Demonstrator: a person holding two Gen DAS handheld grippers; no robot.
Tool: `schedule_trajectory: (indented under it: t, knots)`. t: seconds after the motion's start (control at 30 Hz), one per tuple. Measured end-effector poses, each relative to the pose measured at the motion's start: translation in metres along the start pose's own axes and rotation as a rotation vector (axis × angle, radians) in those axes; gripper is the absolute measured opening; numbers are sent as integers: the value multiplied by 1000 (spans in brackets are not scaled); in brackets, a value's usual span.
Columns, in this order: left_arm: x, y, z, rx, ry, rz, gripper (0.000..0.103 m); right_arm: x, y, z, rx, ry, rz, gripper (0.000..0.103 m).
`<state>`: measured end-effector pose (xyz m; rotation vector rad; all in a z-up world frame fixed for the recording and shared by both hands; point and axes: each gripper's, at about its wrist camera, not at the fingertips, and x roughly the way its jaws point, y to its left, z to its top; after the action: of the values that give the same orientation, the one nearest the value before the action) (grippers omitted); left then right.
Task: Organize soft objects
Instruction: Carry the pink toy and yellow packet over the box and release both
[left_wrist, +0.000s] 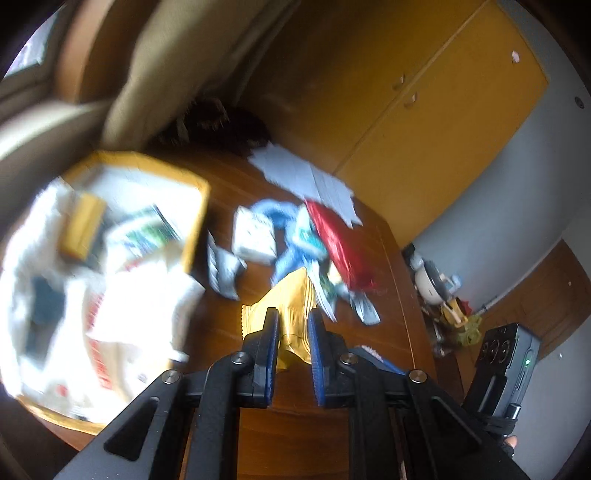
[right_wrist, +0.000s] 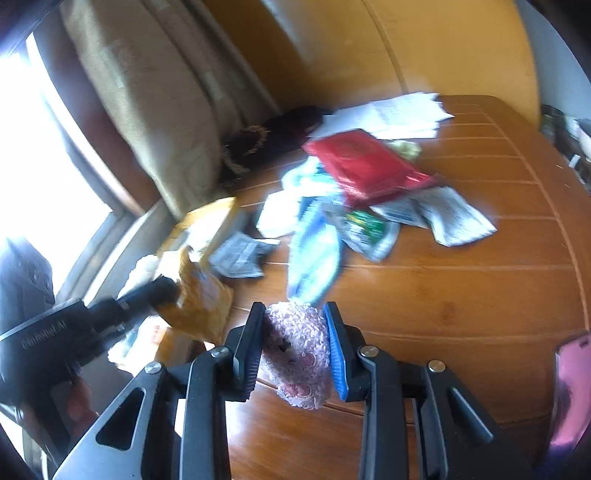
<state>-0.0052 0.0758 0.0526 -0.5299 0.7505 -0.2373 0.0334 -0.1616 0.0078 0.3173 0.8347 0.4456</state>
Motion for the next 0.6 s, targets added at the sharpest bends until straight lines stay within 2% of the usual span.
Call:
schedule_trajectory:
  t: [0.1,0.23,0.47,0.6]
  knots:
    - [-21,13,22,23,-74,88,14,10,24,14,-41,5,74,31]
    - [-25,41,56,31,-114,184,14,42,62,38,-85,32,124,31]
    - [20,95,111,39,-75,331,14,129,117,79,-120,143,172,31]
    - [50,110,125,60,-33,409,14,169,134,87,-138,195,125,31]
